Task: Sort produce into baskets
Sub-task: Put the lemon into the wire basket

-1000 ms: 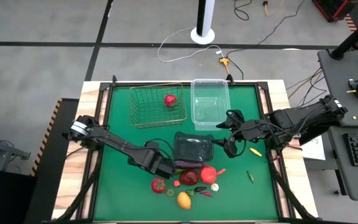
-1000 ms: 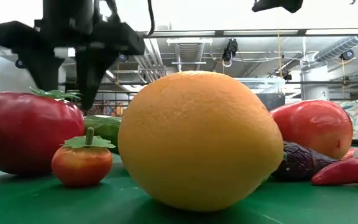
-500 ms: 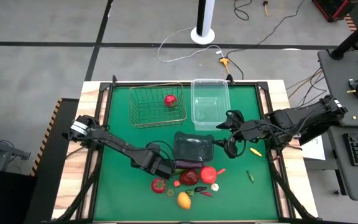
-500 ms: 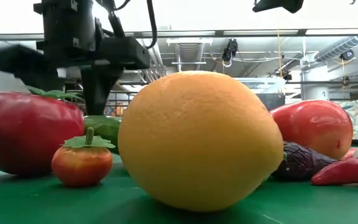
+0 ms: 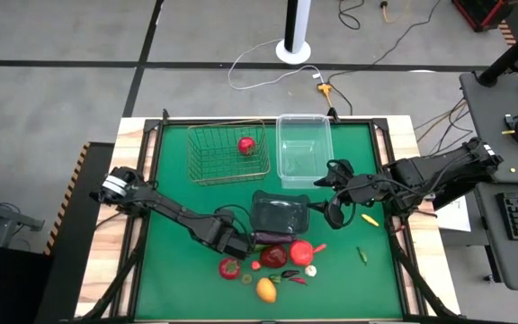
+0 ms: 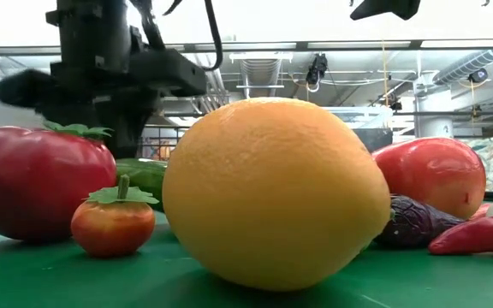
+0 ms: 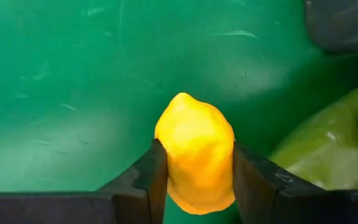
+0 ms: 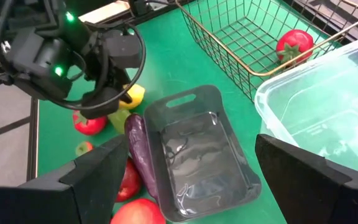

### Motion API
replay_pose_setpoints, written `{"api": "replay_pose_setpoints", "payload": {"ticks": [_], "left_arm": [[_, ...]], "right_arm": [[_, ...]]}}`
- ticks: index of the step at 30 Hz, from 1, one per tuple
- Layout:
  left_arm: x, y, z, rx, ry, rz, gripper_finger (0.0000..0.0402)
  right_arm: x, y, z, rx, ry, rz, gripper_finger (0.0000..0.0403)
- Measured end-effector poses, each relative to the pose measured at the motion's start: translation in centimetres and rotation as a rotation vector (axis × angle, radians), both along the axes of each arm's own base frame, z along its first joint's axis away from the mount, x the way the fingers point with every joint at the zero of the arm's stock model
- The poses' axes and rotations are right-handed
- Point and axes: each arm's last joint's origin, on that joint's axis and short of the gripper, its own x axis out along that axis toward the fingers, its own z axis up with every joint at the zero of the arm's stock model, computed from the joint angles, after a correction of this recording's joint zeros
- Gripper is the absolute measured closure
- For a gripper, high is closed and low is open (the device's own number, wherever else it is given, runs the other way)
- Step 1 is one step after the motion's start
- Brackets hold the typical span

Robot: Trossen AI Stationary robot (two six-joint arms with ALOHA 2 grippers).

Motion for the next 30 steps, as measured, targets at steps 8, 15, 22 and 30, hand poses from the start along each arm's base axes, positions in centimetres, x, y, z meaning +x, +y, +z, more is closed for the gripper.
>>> {"api": "replay_pose_setpoints", "payload": {"ticks": [8,15,22,30], "left_arm": [[0.0,0.9,7.4,0.085,0.076,-0.217,0.0282],[-1.5,5.8,16.1,0.395,-0.055,-0.252,0.0281],[-3.8,13.6,20.8,0.551,-0.142,-0.268,0.0281],[-3.1,22.5,18.3,0.488,-0.226,-0.279,0.028]], "right_arm": [[0.0,0.0,0.0,0.0,0.0,0.0,0.006],[0.0,0.0,0.0,0.009,-0.002,-0.007,0.006],[0.0,0.0,0.0,0.033,-0.005,-0.026,0.006],[0.0,0.0,0.0,0.052,-0.008,-0.04,0.006]]}}
